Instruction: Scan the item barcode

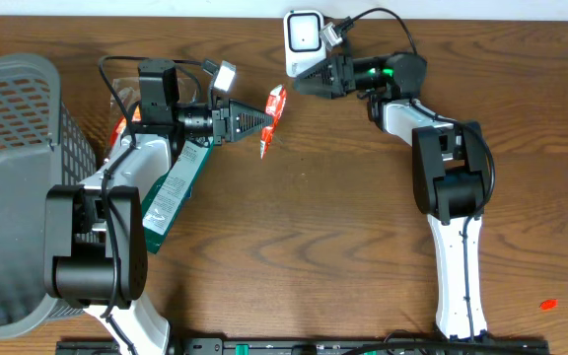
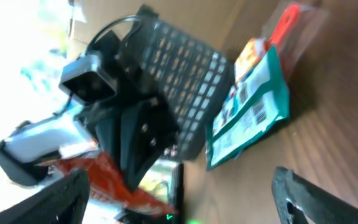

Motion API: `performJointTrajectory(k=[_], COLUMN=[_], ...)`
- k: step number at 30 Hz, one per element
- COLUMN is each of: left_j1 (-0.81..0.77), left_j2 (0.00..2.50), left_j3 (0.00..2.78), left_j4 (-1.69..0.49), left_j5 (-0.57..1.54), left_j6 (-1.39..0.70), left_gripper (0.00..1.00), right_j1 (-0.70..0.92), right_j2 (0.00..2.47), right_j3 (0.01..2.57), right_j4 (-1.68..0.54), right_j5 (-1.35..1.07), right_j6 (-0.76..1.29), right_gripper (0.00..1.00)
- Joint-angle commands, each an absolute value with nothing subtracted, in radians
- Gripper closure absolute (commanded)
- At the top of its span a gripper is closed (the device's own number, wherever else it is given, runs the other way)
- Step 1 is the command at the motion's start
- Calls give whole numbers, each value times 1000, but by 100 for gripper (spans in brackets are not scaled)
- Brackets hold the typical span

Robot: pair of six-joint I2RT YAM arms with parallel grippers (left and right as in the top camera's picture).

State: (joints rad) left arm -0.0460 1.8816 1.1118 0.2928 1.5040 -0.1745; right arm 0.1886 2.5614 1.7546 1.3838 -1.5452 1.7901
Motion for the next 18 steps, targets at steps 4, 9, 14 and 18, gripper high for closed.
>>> performJointTrajectory(k=[4, 9, 14, 18], left_j1=[-42, -42, -42, -42], left_j2=[1892, 1892, 1892, 1892], left_j3=[1134, 1134, 1134, 1134], left_j4=[294, 294, 294, 294], left_j5=[1499, 1488, 1473, 1473], left_j6=[-154, -155, -162, -170], left_gripper=[92, 93, 93, 93], right_j1=[189, 189, 186, 169], right_j2=[2541, 2539, 2537, 2538], right_j3=[1770, 1798, 1836, 1843], right_j4=[1296, 1286, 1171, 918], right_j5=[-1559, -1552, -1546, -1530], right_j6=[1727, 1843, 1910, 1771], right_gripper=[7, 11, 8, 1])
